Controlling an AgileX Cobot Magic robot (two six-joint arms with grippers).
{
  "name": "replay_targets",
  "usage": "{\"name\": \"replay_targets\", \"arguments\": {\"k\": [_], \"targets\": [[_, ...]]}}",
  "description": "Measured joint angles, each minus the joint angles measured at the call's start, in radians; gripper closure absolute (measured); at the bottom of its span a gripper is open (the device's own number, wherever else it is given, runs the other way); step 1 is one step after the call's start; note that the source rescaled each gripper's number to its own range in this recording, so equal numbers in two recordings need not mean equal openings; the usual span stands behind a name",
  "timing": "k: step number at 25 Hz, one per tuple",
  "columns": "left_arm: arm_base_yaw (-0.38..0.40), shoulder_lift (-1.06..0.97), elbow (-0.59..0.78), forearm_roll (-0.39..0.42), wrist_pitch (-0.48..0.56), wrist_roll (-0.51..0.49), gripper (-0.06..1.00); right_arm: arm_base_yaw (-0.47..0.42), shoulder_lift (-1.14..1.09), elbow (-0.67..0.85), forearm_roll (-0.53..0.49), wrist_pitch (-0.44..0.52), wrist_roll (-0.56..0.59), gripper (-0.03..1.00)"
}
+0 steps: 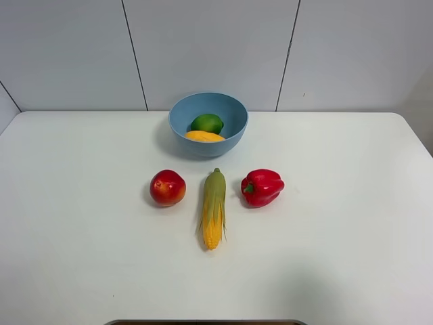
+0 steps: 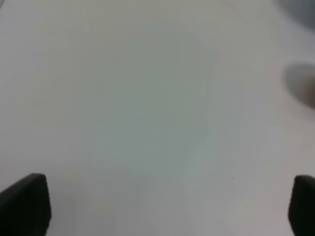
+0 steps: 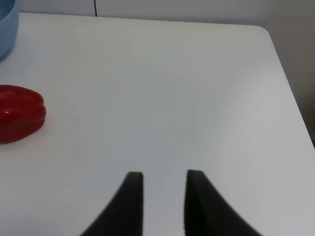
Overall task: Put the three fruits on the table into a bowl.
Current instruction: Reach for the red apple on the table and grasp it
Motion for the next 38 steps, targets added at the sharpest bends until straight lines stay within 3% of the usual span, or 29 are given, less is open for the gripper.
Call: {"name": "replay_targets", "arguments": {"k": [2,6,38], "targets": [[0.0,0.0,0.0,0.0,0.0,0.0,-0.02,0.0,0.0,0.0,0.0,0.0,0.0,0.91],[0.0,0.0,0.0,0.0,0.0,0.0,-0.02,0.0,0.0,0.0,-0.003,0.0,0.011,0.96],[0.0,0.0,0.0,0.0,0.0,0.0,-0.02,0.0,0.0,0.0,-0.003,0.001,0.014,0.97]]}}
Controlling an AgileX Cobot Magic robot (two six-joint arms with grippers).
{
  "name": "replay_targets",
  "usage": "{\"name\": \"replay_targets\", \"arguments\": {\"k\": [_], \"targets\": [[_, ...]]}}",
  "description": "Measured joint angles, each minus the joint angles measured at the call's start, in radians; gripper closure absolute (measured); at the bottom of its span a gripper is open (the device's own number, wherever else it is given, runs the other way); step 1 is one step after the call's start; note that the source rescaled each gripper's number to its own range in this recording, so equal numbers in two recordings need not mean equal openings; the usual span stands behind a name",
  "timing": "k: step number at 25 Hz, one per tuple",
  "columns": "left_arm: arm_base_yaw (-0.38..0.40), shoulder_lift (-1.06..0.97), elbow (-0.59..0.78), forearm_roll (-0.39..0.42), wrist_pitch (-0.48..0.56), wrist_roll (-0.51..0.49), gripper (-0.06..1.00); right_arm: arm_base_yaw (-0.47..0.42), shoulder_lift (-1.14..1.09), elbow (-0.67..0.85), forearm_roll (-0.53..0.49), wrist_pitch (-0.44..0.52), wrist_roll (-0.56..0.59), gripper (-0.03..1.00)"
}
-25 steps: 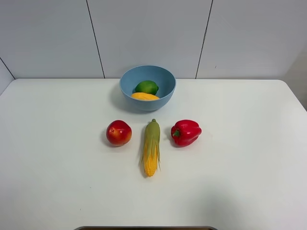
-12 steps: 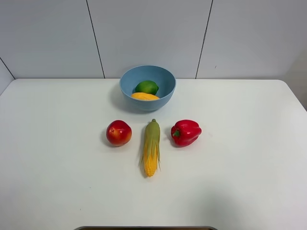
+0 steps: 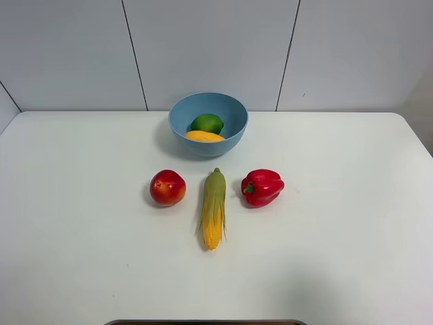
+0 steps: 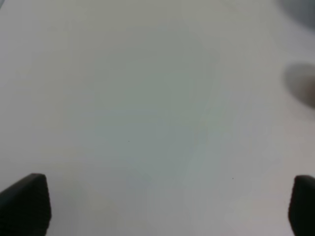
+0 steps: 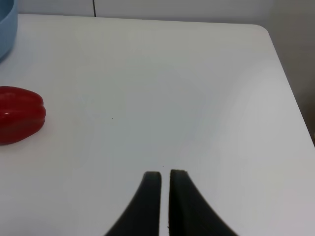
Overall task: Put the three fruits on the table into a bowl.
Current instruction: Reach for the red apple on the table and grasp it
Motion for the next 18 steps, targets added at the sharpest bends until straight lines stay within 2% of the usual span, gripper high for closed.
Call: {"name": "replay_targets", "arguments": {"k": [12,18], "targets": [[0.0,0.011,0.0,0.0,0.0,-0.002,-0.02,0.0,0.0,0.0,0.0,0.0,0.0,0.97],[0.0,0.189,-0.102,0.002,0.004,-0.002,-0.02,0.0,0.0,0.0,0.0,0.0,0.0,0.97]]}}
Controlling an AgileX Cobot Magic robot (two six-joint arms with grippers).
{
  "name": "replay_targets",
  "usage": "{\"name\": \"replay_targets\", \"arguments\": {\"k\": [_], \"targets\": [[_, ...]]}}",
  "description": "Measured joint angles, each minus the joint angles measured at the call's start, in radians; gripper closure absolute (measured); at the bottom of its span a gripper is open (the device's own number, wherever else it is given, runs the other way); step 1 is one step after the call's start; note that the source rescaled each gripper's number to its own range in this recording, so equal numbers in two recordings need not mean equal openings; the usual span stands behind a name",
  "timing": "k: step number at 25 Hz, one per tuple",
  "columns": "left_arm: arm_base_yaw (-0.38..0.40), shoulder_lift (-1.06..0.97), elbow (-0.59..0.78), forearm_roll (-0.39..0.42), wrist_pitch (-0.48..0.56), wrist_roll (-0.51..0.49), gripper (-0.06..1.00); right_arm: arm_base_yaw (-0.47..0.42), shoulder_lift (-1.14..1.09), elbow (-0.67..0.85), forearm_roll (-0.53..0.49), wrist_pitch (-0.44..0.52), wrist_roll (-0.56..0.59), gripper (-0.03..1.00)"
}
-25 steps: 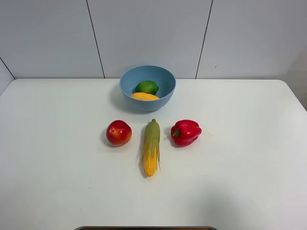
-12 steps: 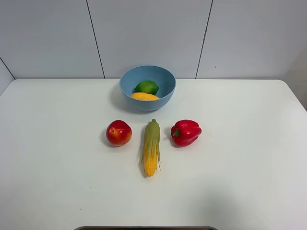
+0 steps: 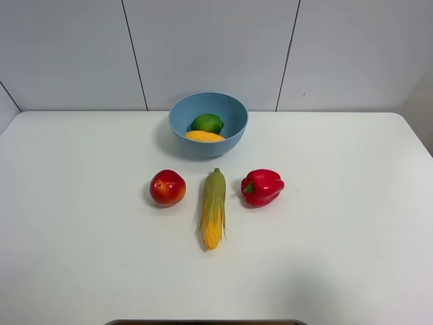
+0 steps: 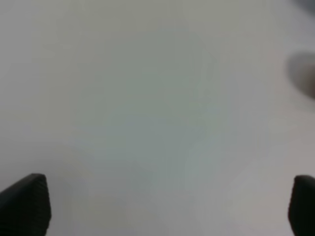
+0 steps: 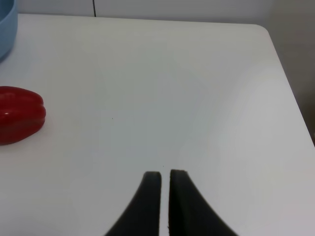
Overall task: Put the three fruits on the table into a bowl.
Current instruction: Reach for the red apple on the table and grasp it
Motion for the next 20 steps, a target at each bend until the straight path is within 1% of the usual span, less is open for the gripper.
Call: {"name": "replay_targets", "arguments": {"k": [3,8,13,20], "targets": [[0.0,0.123,-0.09,0.034,-0.002,0.0,-0.02,0.0,0.0,0.0,0.0,0.0,0.0,0.97],[0.0,0.324,-0.229,0.085,-0.057,0.0,-0.02,0.0,0.0,0.0,0.0,0.0,0.0,0.97],[0.0,0.521,-0.376,0.091,-0.078,0.001,-0.02,0.0,0.0,0.0,0.0,0.0,0.0,0.97],[-0.001,0.775,-0.548,0.099,-0.045,0.037,-0.02,0.0,0.0,0.0,0.0,0.0,0.0,0.97]]}}
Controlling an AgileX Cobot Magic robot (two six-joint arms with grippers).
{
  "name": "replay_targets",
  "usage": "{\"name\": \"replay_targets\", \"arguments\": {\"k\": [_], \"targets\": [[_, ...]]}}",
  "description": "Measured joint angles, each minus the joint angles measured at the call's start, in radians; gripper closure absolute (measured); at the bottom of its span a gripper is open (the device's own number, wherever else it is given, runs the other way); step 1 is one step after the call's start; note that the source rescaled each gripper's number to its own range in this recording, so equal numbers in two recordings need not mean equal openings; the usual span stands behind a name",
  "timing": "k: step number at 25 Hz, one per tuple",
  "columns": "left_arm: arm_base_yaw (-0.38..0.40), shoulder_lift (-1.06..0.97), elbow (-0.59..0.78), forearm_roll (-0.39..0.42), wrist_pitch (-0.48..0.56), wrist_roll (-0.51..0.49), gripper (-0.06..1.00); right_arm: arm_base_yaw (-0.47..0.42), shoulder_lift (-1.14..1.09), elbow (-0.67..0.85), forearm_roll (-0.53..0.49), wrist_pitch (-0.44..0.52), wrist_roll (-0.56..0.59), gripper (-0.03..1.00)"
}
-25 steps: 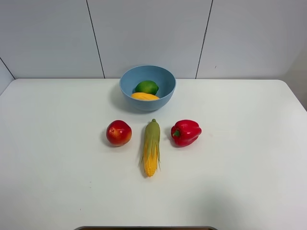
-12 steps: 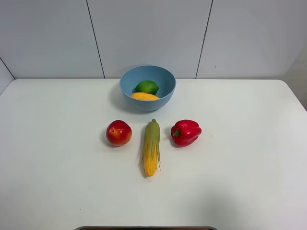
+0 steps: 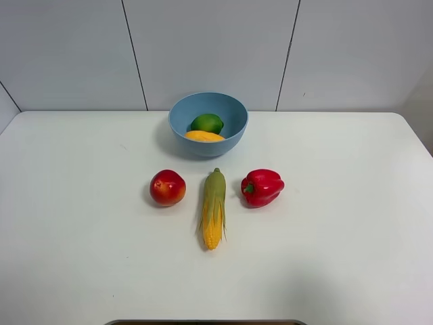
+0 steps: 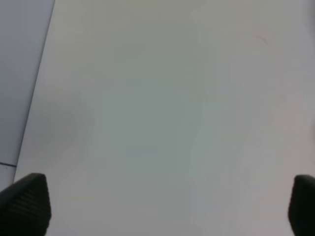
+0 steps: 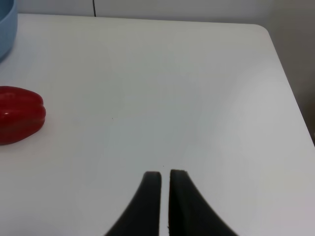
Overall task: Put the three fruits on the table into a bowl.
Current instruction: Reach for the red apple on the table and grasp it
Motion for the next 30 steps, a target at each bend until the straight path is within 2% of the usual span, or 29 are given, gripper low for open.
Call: {"name": "replay_targets", "arguments": {"k": [3,8,13,18,26,30], "targets": [[-0.035,0.088,-0.055,0.005,0.003,0.004,-0.02,0.0,0.0,0.0,0.0,0.0,0.0,0.97],[-0.145,0.216,-0.134,0.022,0.009,0.016,-0.02,0.0,0.0,0.0,0.0,0.0,0.0,0.97],[-0.226,0.359,-0.193,0.024,0.009,0.089,-0.02,0.0,0.0,0.0,0.0,0.0,0.0,0.97],[-0.276,0.472,-0.211,0.023,-0.026,0.131,-0.02,0.0,0.0,0.0,0.0,0.0,0.0,0.97],[-0.328,0.601,-0.211,-0.061,-0.148,0.135,-0.02,0.0,0.0,0.0,0.0,0.0,0.0,0.97],[-0.353,0.649,-0.211,-0.092,-0.166,0.135,-0.02,0.0,0.0,0.0,0.0,0.0,0.0,0.97]]}}
